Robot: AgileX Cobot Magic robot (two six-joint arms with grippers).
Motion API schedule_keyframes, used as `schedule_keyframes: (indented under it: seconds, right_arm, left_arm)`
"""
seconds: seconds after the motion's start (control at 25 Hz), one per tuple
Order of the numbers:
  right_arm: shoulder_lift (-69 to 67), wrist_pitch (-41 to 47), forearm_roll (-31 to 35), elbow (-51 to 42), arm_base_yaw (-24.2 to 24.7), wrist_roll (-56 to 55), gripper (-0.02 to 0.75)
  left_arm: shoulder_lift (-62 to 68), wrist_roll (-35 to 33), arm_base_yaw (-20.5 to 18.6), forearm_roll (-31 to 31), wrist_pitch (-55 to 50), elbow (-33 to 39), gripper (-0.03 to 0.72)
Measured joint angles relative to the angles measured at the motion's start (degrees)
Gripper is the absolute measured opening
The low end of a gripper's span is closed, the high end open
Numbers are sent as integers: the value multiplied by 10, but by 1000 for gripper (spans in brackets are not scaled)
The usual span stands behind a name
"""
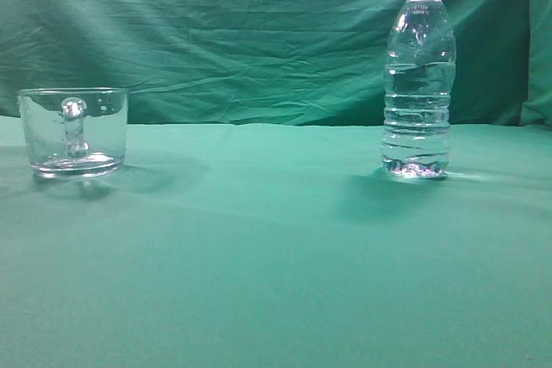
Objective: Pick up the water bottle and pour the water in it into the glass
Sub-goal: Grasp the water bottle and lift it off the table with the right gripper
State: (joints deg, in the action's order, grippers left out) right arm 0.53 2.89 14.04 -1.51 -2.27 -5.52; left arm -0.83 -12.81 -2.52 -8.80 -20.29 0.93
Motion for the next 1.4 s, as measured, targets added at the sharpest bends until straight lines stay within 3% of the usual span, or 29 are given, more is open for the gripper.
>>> schedule_keyframes:
  seconds: [0.12, 0.32, 0.48, 0.68, 0.8, 1.04, 1.4]
  right_arm:
    - [0, -64, 9, 0, 0, -9, 0]
    - [-3, 12, 10, 74, 0, 42, 0]
    - [-55, 19, 10, 144, 0, 60, 0]
    - [-156, 59, 11, 158, -1, 62, 0]
    - [-216, 62, 11, 158, -27, 64, 0]
    - [-355, -60, 13, 158, -118, 157, 0]
    - [-598, -317, 20, 159, -227, 153, 0]
  left_arm:
    - [0, 0, 0, 0, 0, 0, 0]
    - [0, 0, 0, 0, 0, 0, 0]
    - [0, 0, 0, 0, 0, 0, 0]
    - [0, 0, 0, 0, 0, 0, 0]
    - [0, 0, 0, 0, 0, 0, 0]
    - [0, 0, 0, 0, 0, 0, 0]
    - [0, 0, 0, 0, 0, 0, 0]
